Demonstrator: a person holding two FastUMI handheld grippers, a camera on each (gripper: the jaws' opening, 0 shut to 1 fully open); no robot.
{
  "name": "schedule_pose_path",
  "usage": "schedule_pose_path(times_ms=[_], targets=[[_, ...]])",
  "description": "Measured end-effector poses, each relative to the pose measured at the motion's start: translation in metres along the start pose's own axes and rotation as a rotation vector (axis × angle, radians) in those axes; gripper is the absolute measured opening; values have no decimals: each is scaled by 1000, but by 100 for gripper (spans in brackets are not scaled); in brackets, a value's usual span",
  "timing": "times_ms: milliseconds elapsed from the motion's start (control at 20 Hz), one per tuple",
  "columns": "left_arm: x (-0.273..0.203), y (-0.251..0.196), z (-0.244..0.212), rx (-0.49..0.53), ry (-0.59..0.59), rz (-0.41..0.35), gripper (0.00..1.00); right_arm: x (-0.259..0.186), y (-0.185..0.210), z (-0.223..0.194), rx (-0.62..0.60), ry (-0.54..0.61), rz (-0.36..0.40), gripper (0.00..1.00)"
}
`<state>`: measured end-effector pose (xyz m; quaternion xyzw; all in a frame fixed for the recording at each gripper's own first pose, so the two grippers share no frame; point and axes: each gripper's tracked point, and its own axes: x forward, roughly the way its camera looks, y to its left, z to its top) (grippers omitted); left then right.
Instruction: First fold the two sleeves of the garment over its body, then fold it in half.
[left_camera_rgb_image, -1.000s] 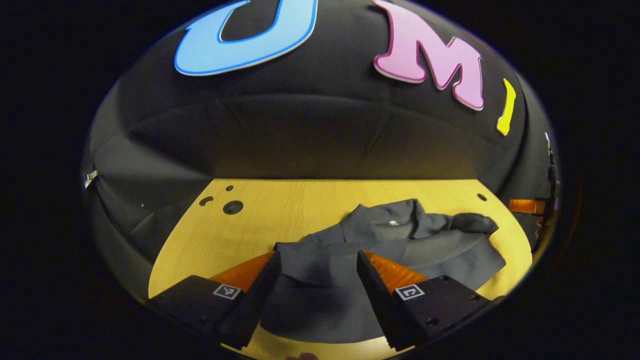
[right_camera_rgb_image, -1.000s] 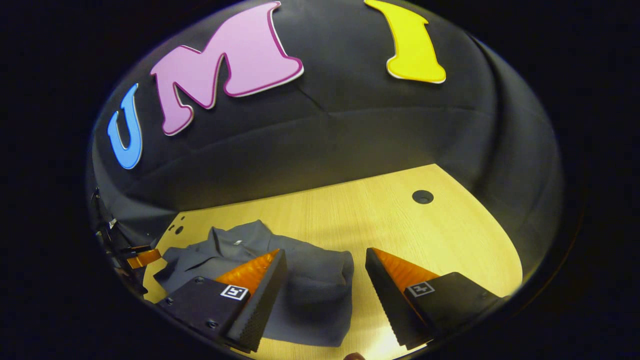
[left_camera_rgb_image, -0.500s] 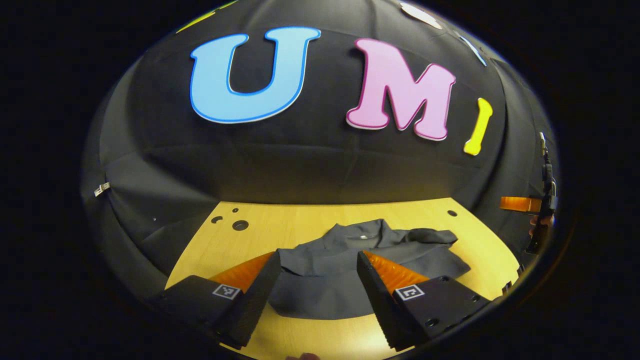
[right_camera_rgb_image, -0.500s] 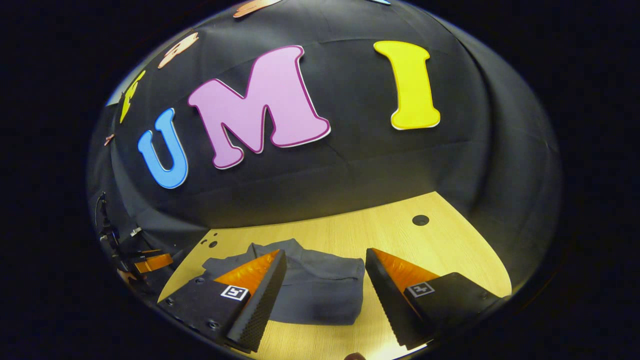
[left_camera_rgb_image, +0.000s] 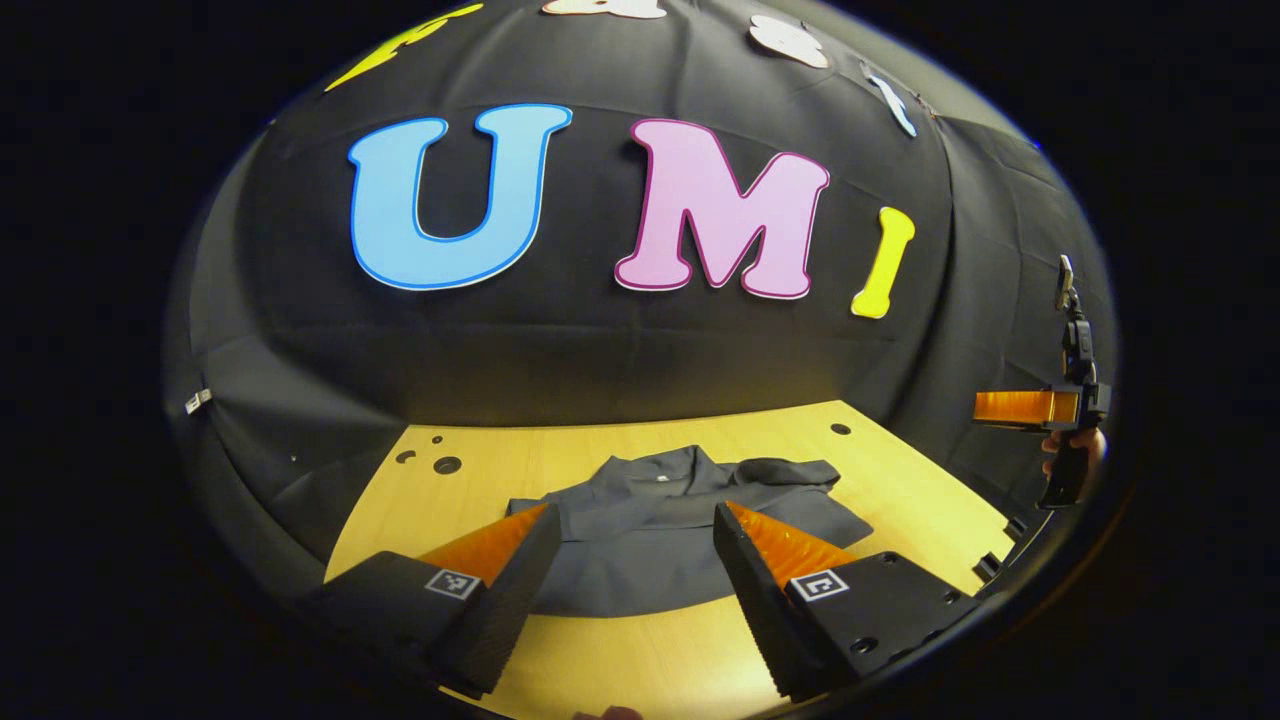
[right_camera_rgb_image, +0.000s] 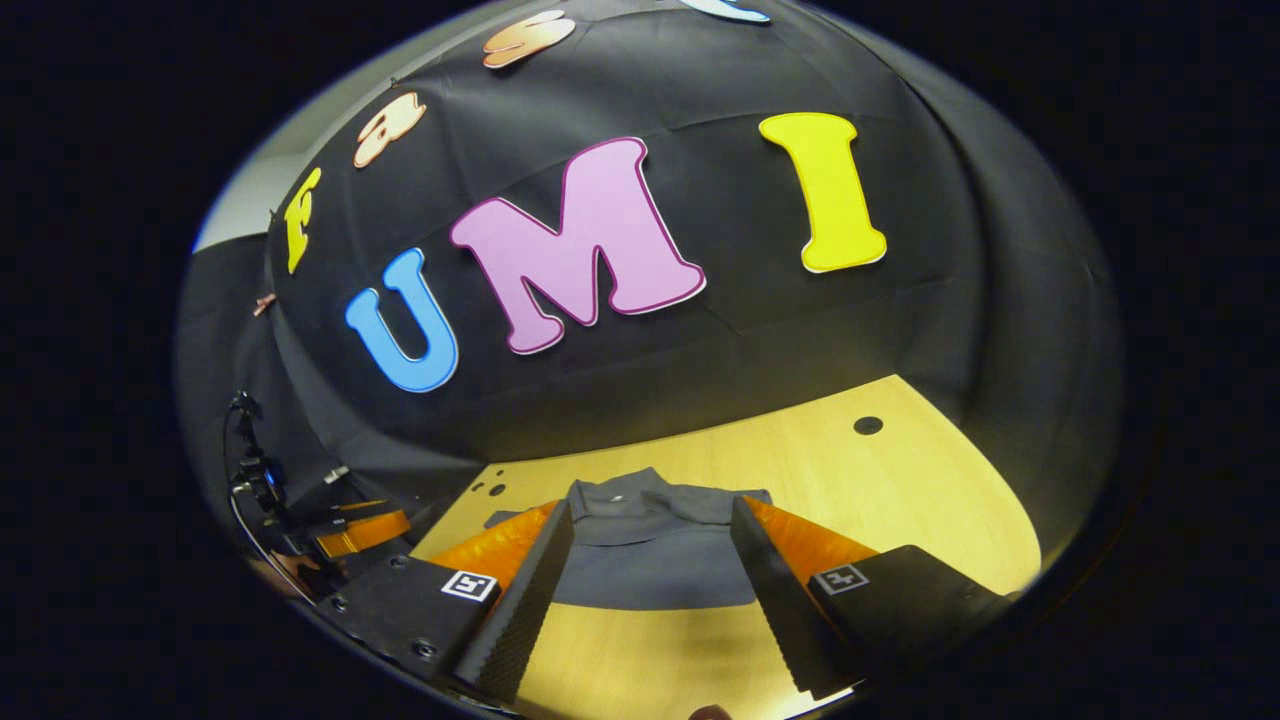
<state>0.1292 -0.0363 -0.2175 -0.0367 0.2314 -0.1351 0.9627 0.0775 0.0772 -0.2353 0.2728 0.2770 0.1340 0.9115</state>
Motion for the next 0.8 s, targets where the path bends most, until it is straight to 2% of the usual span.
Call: schedule_pose_path(times_ms=[350, 800], targets=[[-25, 8, -31, -142, 46, 23, 96, -18, 8, -19, 59, 20, 9, 98], [-31, 23, -46, -142, 87, 50, 96, -13, 5, -31, 80, 43, -9, 98]])
